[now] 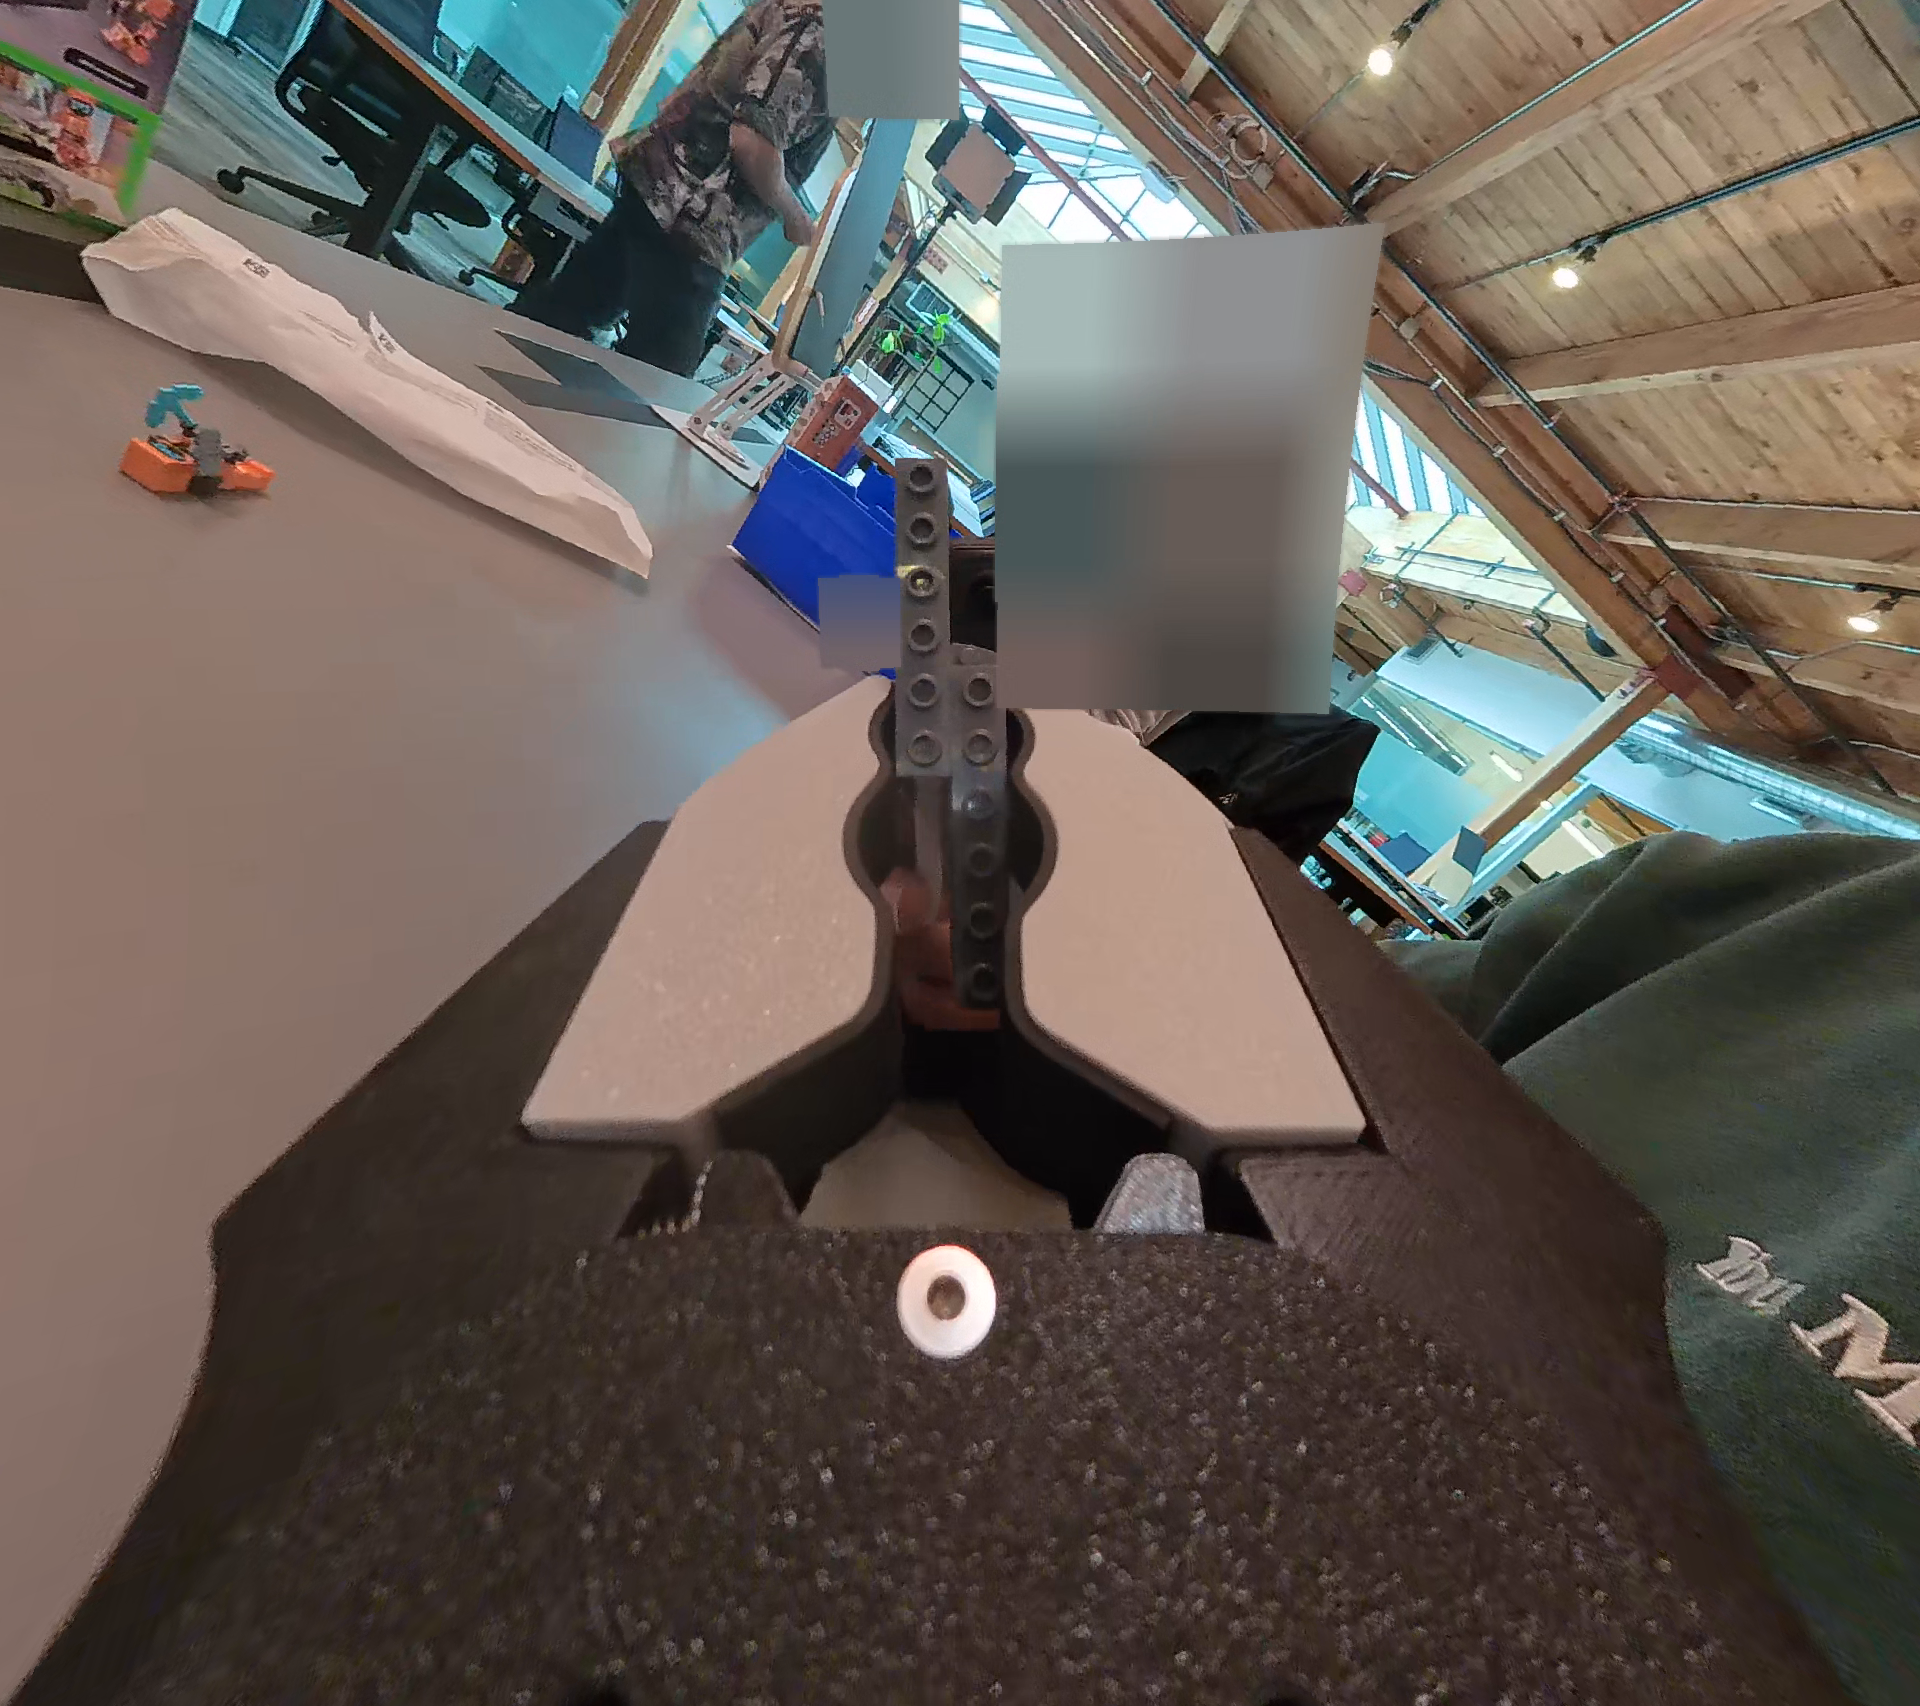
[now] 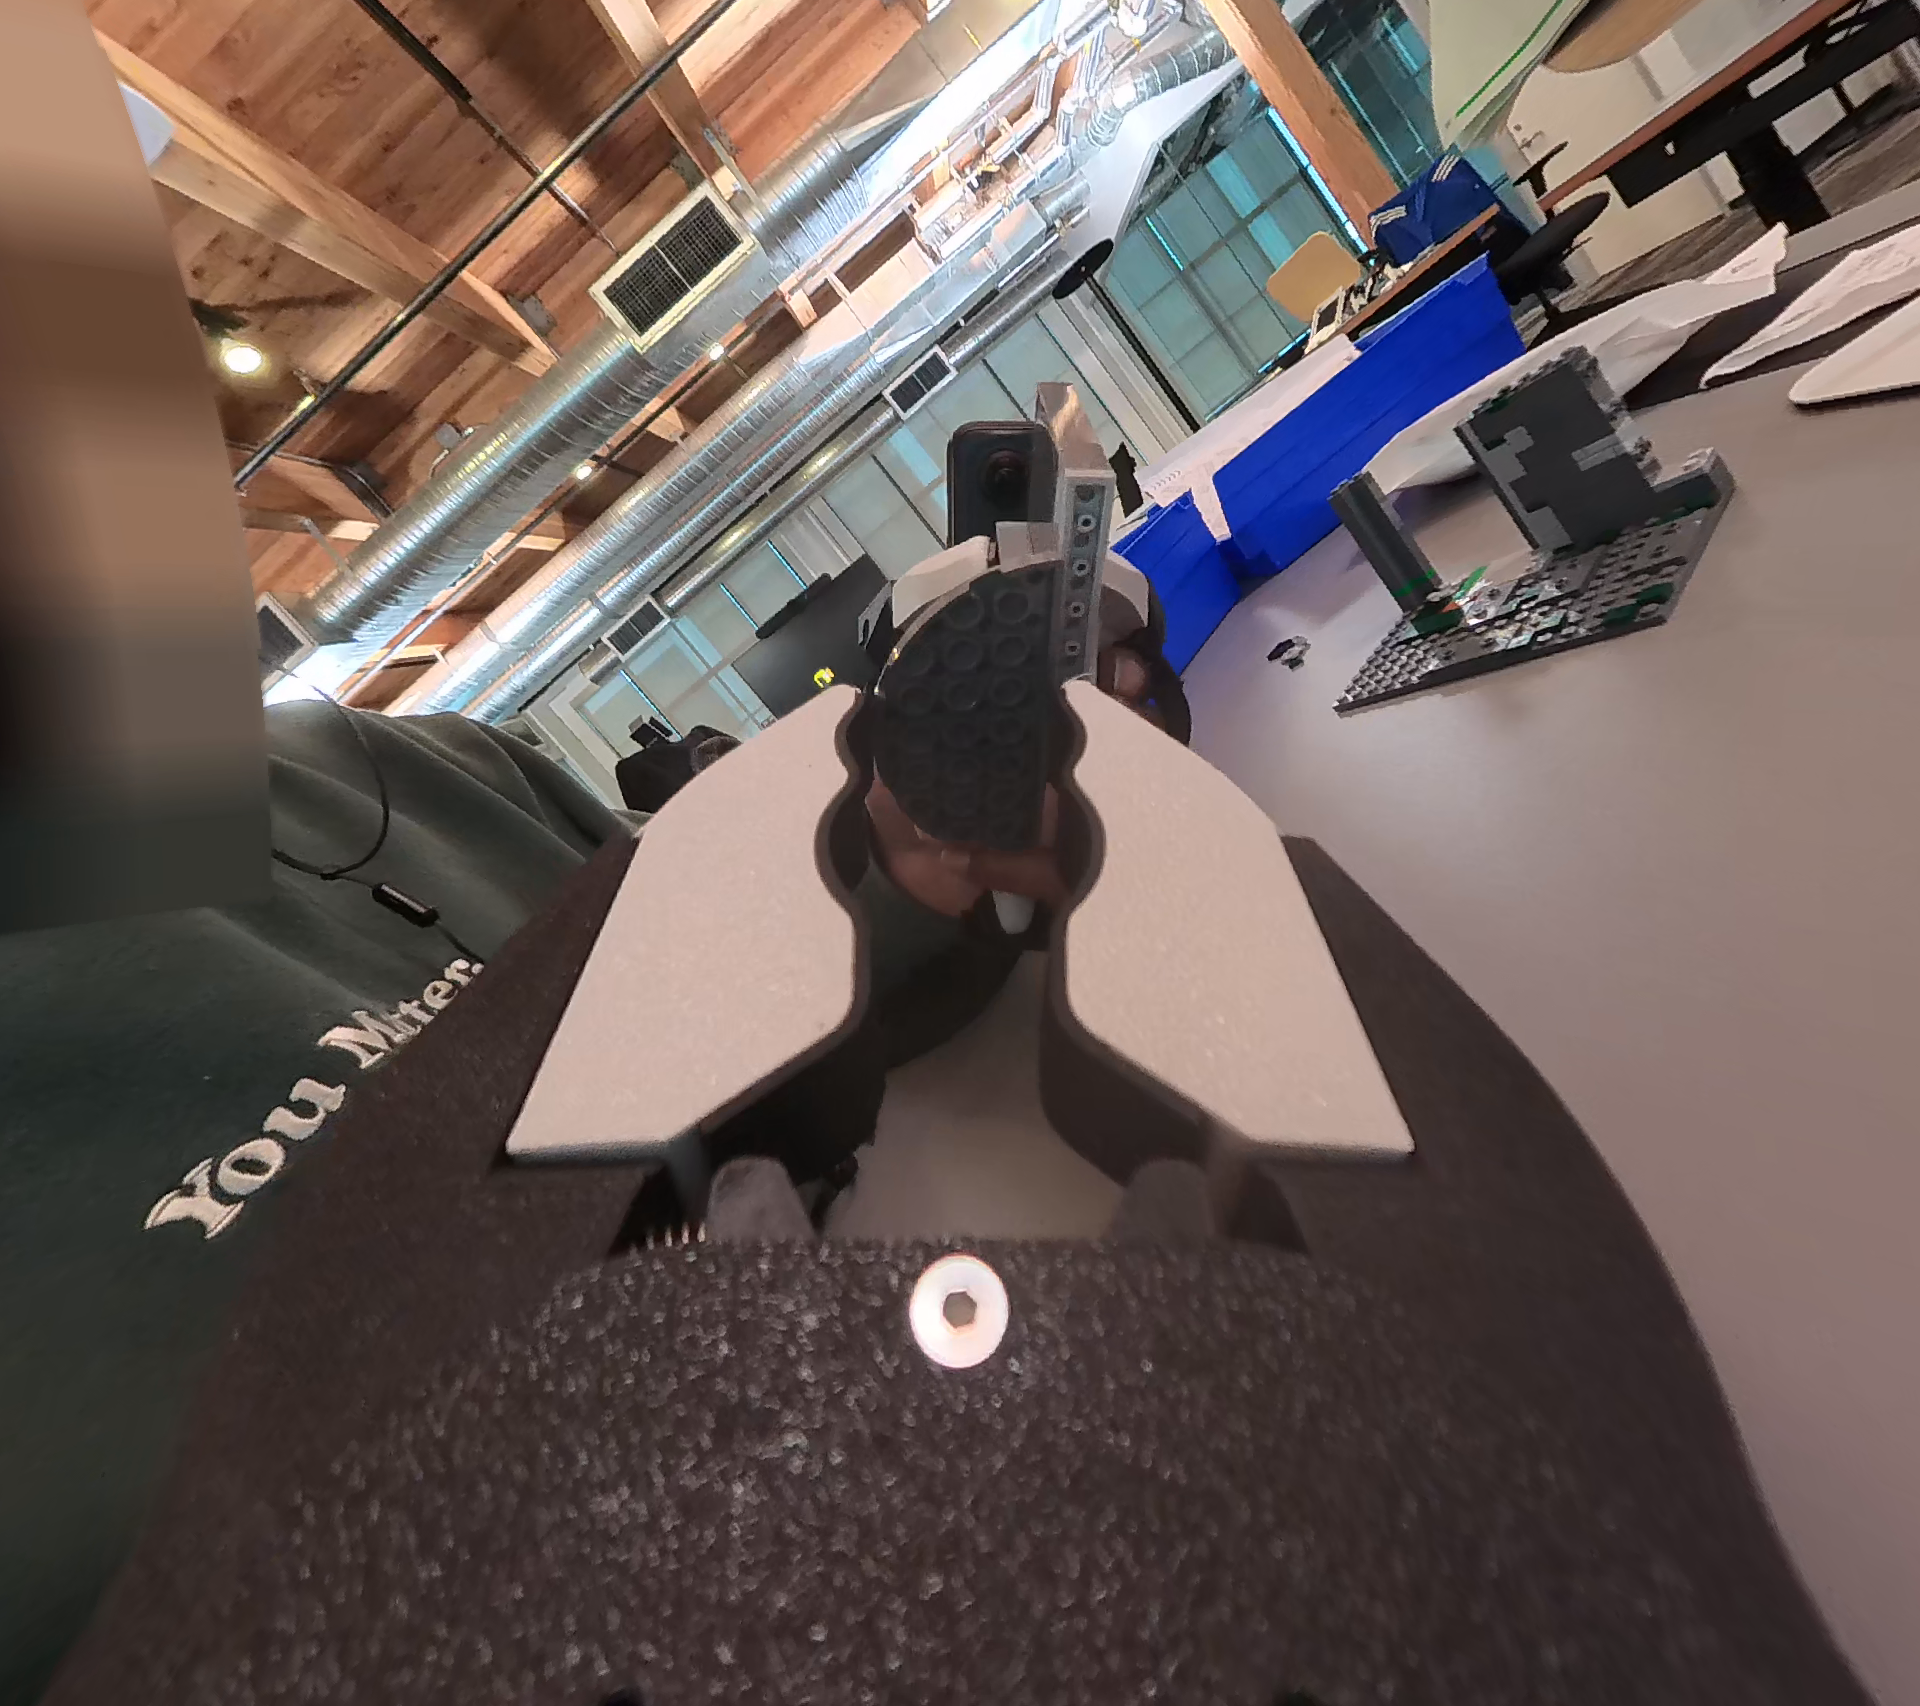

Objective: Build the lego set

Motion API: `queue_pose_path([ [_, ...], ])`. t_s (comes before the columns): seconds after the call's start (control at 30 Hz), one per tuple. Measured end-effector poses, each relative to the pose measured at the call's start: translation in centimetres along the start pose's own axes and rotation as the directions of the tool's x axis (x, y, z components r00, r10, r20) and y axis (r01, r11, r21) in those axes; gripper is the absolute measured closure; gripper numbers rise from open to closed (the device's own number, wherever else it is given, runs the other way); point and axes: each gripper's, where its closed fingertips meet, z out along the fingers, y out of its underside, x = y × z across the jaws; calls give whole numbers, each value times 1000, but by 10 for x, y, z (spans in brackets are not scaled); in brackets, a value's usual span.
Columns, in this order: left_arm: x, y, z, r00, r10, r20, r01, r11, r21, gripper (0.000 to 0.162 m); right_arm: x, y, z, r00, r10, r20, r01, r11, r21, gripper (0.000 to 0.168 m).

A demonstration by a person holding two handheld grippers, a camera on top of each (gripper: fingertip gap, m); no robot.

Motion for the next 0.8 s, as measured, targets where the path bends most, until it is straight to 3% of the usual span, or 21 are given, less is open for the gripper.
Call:
queue_pose_path([
  [0.8,-5,3,1,997,-74,-10,74,997,33,146,6,10,5,999,30,-19,-31,999,-45,136],
])
